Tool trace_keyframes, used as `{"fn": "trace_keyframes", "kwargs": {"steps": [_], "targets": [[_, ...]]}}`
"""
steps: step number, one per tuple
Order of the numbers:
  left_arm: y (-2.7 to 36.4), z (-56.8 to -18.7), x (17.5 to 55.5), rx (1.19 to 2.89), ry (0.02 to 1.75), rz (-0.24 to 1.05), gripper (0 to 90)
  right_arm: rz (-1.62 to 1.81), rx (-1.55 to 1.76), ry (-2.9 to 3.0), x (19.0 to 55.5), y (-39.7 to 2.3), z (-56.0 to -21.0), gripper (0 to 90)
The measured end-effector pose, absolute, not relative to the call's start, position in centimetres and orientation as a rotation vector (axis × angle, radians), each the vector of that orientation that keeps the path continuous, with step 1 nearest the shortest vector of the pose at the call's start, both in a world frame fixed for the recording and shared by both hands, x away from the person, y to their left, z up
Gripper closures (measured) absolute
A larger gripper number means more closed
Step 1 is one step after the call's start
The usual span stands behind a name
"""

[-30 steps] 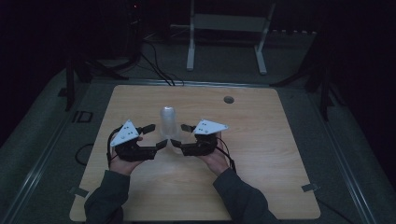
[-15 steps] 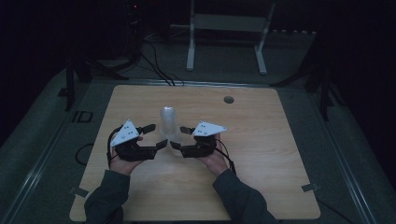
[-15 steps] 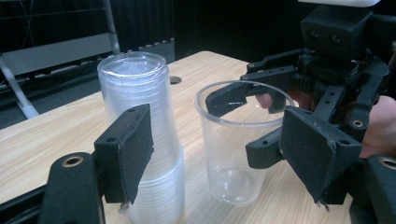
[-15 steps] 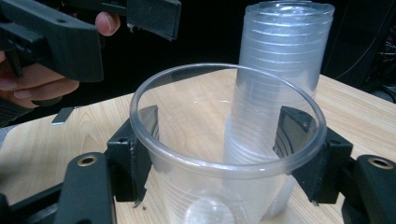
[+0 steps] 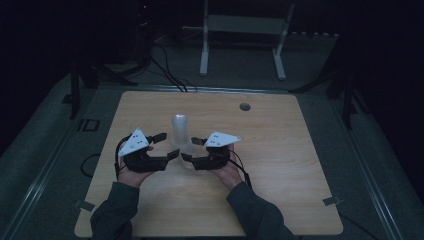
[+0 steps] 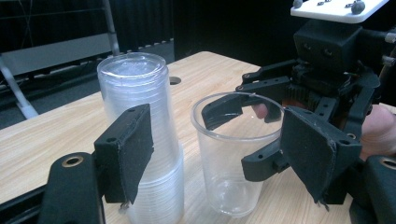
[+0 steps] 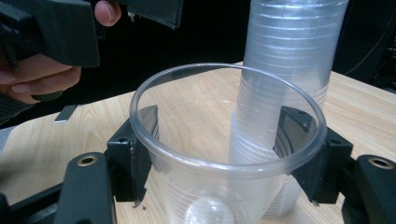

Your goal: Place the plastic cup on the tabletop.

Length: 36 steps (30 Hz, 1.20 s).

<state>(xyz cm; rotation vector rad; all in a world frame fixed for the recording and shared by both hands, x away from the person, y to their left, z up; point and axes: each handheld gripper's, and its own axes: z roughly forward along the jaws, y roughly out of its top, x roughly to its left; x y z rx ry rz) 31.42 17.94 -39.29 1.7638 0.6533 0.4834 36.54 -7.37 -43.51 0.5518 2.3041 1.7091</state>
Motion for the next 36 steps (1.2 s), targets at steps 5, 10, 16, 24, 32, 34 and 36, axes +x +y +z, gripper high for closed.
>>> {"fn": "trace_keyframes", "kwargs": {"steps": [5,10,16,24,32,34,36], "targets": [[17.9,-39.3,31.4,1.763,0.652,0.483,26.4,1.707,0.558,2.313,36.6,-7.3,-43.9,30.3],[18.0,-39.2,31.4,1.76,0.652,0.483,26.4,1.7,0.577,2.317,36.7,-7.2,-44.4,30.3],[17.9,-39.3,31.4,1.756,0.652,0.481,26.4,1.686,0.591,2.311,37.0,-7.3,-44.9,30.3],[17.9,-39.3,31.4,1.758,0.65,0.48,26.4,1.668,0.614,2.313,37.1,-7.3,-45.6,30.0],[17.8,-39.3,31.4,1.756,0.65,0.479,26.3,1.645,0.614,2.329,37.0,-7.2,-46.2,29.8],[17.9,-39.4,31.4,1.755,0.65,0.48,26.3,1.645,0.612,2.332,37.0,-7.1,-46.3,29.8],[17.9,-39.4,31.4,1.756,0.65,0.48,26.3,1.641,0.613,2.334,37.0,-7.1,-46.4,29.8]]}}
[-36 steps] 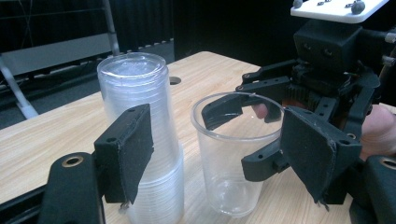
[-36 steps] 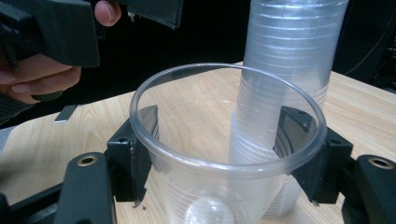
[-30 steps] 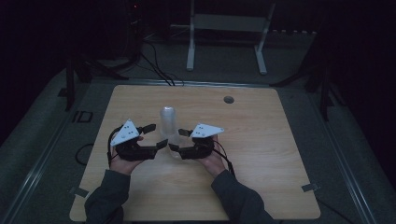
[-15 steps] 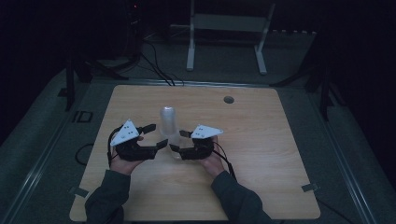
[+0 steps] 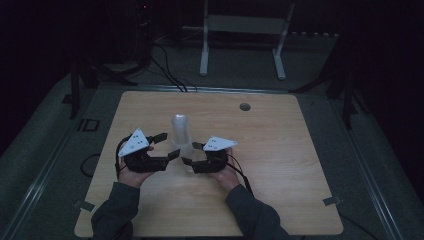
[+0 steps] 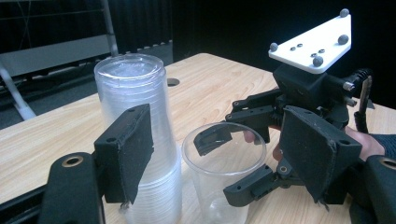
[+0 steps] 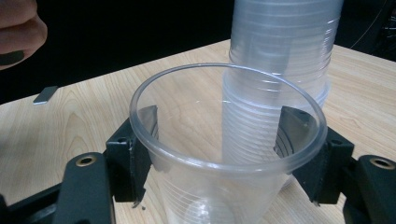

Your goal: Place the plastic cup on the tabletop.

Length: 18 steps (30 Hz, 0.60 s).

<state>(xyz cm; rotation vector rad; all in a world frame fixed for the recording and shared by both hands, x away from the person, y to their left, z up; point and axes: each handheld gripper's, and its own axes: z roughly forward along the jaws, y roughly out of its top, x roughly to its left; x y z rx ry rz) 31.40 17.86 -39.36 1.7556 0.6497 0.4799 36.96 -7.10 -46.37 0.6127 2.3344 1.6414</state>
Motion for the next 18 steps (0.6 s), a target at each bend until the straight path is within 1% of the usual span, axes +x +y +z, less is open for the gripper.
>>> {"fn": "trace_keyframes", "kwargs": {"steps": [18], "targets": [[17.84,-39.45,31.42,1.756,0.65,0.475,26.3,1.611,0.607,2.353,36.62,-7.15,-47.02,29.4]]}}
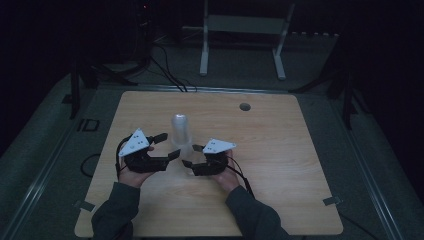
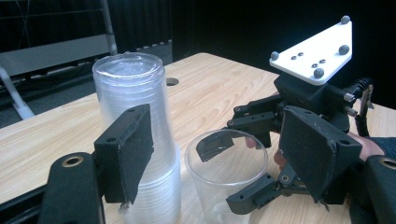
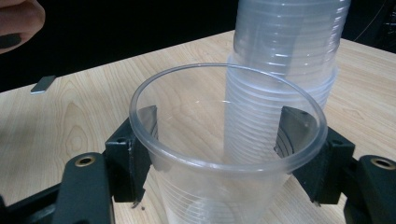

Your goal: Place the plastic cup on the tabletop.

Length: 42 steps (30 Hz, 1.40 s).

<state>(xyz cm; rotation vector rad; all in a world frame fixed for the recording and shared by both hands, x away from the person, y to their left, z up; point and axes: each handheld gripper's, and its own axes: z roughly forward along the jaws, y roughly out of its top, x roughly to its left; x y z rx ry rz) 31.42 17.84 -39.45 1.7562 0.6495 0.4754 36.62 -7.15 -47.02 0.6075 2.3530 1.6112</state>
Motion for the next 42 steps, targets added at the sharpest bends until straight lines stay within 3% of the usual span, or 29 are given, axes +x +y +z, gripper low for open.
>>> {"fn": "trace_keyframes", "kwargs": {"steps": [33,42], "targets": [[17.86,-39.43,31.44,1.758,0.647,0.471,26.3,1.559,0.607,2.373,36.14,-6.95,-47.9,27.0],[17.85,-39.49,31.4,1.755,0.648,0.469,26.3,1.539,0.608,2.381,35.94,-6.95,-47.95,22.5]]}}
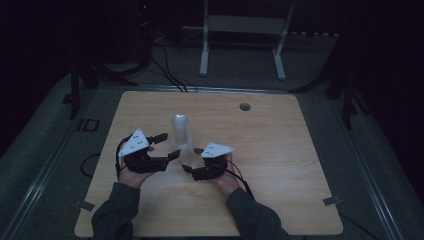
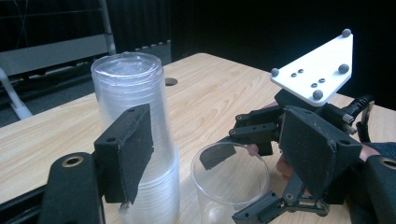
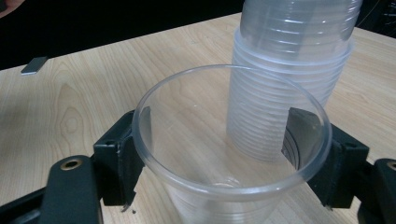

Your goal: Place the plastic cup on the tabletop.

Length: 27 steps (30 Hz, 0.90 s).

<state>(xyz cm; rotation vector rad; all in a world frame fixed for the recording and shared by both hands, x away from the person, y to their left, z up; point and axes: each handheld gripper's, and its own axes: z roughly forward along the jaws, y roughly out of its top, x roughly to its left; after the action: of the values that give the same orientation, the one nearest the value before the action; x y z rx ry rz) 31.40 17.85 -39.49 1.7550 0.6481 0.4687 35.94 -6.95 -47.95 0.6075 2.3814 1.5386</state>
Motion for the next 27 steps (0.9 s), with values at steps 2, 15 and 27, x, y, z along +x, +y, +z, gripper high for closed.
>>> {"fn": "trace_keyframes", "kwargs": {"steps": [2,15,27], "targets": [[17.85,-39.49,31.4,1.754,0.648,0.468,26.3,1.533,0.609,2.387,35.95,-6.99,-48.0,20.7],[17.87,-39.49,31.39,1.752,0.647,0.468,26.3,1.511,0.642,2.423,35.99,-7.09,-48.41,14.1],[17.96,-39.46,31.38,1.75,0.648,0.467,26.3,1.498,0.655,2.43,35.84,-7.59,-48.59,13.6]]}}
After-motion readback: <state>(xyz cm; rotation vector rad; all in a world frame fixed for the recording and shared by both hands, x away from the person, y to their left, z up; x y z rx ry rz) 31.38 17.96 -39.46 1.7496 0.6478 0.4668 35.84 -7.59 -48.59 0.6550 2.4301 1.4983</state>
